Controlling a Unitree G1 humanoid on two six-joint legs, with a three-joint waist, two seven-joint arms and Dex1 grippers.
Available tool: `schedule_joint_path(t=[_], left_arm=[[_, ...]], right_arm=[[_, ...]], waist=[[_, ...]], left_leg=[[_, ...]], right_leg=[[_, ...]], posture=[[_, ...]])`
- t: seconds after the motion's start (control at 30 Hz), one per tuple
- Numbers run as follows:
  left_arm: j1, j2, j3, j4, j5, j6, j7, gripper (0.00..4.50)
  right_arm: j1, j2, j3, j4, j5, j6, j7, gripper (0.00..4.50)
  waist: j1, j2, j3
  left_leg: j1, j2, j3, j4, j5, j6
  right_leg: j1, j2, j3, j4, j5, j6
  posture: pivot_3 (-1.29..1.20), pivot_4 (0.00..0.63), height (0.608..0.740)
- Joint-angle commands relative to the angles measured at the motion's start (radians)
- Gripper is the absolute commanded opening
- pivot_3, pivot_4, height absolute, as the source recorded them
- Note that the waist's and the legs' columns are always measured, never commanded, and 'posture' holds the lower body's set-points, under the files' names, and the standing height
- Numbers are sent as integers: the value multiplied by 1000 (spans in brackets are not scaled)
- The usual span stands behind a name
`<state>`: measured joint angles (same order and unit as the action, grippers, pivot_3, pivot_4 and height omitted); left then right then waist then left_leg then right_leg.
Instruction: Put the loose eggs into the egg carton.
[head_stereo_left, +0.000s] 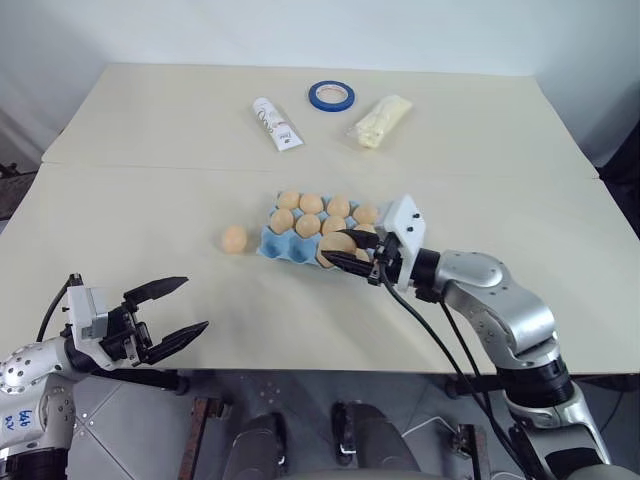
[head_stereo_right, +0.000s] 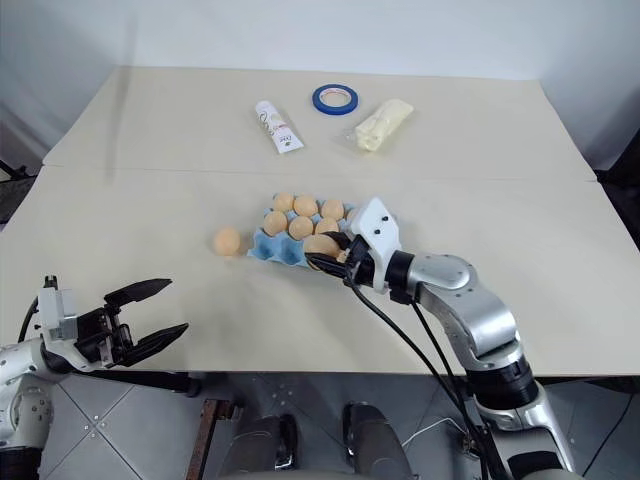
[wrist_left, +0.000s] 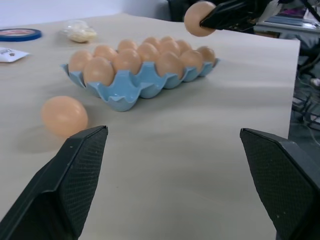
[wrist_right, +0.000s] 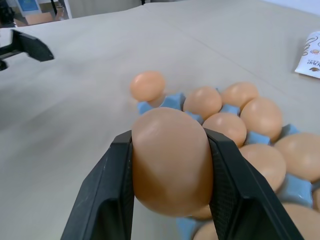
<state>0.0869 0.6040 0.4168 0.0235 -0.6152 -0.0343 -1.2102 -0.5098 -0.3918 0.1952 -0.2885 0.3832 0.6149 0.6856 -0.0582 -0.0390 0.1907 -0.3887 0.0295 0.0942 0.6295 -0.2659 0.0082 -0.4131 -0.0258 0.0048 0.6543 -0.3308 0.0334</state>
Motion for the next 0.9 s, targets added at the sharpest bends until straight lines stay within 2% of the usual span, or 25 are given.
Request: schedule_joint_path(t=[0.03, 0.53, 0.87, 0.9], left_arm=[[47, -33, 17, -99, -11, -21, 53, 4500], [136, -84, 23, -187, -17, -78, 127, 4500], [146, -84, 21, -198, -31, -90, 131, 4500], [144, -84, 20, -197, -31, -90, 130, 4500]], right_arm=[[-50, 44, 23, 39, -34, -55, -10, 1508], [-167, 196, 126, 234, -144, -163, 6, 1487], [-219, 236, 110, 373, -215, -216, -2, 1487], [-222, 236, 110, 378, -217, -217, -1, 1827]], waist=[[-1, 0, 0], [-3, 0, 0], [-3, 0, 0], [-4, 0, 0]], left_leg=[[0, 0, 0, 0, 0, 0], [0, 0, 0, 0, 0, 0], [0, 0, 0, 0, 0, 0], [0, 0, 0, 0, 0, 0]], right_leg=[[0, 0, 0, 0, 0, 0], [0, 0, -1, 1, 0, 0], [0, 0, -1, 0, 0, 0], [0, 0, -1, 0, 0, 0]], posture=[[0, 150, 740], [0, 150, 740], [0, 150, 740], [0, 150, 740]])
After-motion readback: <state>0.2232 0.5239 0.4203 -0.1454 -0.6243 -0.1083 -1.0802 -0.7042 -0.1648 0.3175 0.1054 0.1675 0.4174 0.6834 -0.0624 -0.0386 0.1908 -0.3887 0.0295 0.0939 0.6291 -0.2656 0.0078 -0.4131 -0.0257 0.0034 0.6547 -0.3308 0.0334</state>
